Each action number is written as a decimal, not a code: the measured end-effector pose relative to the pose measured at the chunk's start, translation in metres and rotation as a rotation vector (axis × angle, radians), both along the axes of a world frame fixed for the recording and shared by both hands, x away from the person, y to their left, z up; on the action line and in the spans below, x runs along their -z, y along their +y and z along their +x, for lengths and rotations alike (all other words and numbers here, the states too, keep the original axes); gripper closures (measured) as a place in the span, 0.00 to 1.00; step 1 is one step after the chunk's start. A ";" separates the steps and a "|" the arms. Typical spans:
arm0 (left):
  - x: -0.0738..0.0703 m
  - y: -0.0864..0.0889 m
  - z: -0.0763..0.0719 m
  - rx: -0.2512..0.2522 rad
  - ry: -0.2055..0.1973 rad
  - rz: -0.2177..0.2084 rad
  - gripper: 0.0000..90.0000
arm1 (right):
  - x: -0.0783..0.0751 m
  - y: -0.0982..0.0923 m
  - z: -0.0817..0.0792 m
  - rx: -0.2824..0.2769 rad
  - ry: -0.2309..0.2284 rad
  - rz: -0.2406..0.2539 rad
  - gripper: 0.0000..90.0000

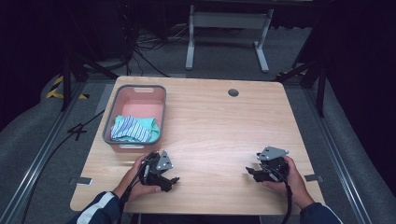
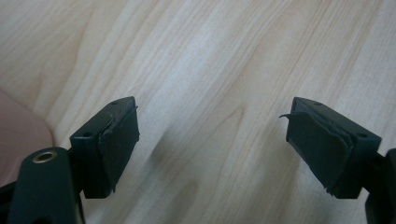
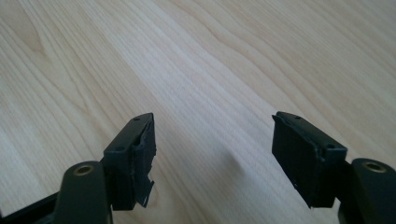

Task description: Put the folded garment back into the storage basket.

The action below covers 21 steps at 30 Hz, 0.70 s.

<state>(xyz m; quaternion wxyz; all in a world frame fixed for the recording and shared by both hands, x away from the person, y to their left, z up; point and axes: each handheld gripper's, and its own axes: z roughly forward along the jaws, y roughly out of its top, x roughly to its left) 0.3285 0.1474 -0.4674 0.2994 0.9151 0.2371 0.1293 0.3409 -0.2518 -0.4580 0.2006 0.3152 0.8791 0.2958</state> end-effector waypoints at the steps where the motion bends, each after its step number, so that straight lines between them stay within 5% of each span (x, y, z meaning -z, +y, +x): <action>1: 0.001 0.001 0.000 0.004 0.004 0.002 0.19 | 0.002 -0.003 -0.002 0.001 -0.002 0.008 0.35; 5: 0.004 0.005 -0.003 0.011 0.019 -0.021 0.19 | 0.012 -0.020 -0.007 0.026 0.015 0.063 0.34; 9: 0.010 0.013 -0.002 -0.001 0.054 -0.091 0.19 | 0.020 -0.038 -0.012 0.062 0.026 0.129 0.32; 14: 0.015 0.017 -0.001 0.002 0.049 -0.133 0.17 | 0.027 -0.050 -0.014 0.090 0.034 0.209 0.28; 21: 0.015 0.017 -0.001 0.002 0.046 -0.139 0.15 | 0.028 -0.051 -0.015 0.108 0.027 0.207 0.24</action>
